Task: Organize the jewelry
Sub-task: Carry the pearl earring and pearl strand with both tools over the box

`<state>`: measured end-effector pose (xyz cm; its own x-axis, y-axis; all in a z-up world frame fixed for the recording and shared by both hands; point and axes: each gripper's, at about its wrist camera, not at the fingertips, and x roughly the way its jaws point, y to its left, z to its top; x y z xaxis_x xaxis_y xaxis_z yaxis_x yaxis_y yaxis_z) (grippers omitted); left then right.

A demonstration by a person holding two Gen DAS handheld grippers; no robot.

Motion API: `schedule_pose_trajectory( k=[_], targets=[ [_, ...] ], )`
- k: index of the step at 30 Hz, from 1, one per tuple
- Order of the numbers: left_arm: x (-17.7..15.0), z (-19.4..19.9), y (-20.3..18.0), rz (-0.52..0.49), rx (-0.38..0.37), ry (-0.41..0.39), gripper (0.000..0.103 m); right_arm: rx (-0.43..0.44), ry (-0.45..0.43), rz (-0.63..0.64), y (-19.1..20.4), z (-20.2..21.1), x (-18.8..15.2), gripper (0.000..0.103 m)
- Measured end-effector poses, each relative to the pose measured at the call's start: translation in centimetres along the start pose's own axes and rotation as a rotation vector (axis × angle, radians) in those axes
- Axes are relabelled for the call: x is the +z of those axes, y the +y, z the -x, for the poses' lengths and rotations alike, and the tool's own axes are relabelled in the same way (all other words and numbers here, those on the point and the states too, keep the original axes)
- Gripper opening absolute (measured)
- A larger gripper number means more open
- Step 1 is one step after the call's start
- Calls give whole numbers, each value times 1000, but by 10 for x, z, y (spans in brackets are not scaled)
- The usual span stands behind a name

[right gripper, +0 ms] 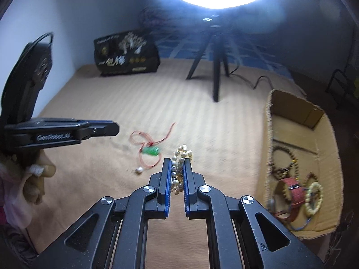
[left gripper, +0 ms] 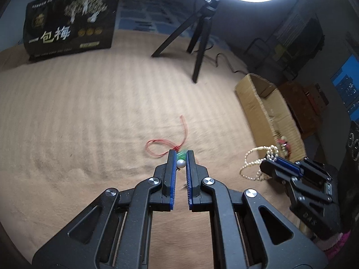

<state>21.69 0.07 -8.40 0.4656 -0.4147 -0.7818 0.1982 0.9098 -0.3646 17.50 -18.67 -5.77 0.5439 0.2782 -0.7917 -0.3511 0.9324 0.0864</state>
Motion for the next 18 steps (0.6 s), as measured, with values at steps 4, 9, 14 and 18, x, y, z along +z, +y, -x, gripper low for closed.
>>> schedule_pose_trajectory(
  k=[4, 9, 14, 18],
  targets=[
    [5, 3, -15, -15, -23, -19, 6, -24, -26, -38, -23, 10, 5, 8],
    [9, 2, -37, -50, -42, -33, 6, -52, -49, -90, -53, 22, 8, 8],
    [15, -5, -64, -94, -57, -48, 6, -89, -72, -138, -86, 32, 10, 8],
    [21, -17, -90, -117, -84, -54, 6, -124, -76, -173, -113, 33, 12, 8]
  ],
)
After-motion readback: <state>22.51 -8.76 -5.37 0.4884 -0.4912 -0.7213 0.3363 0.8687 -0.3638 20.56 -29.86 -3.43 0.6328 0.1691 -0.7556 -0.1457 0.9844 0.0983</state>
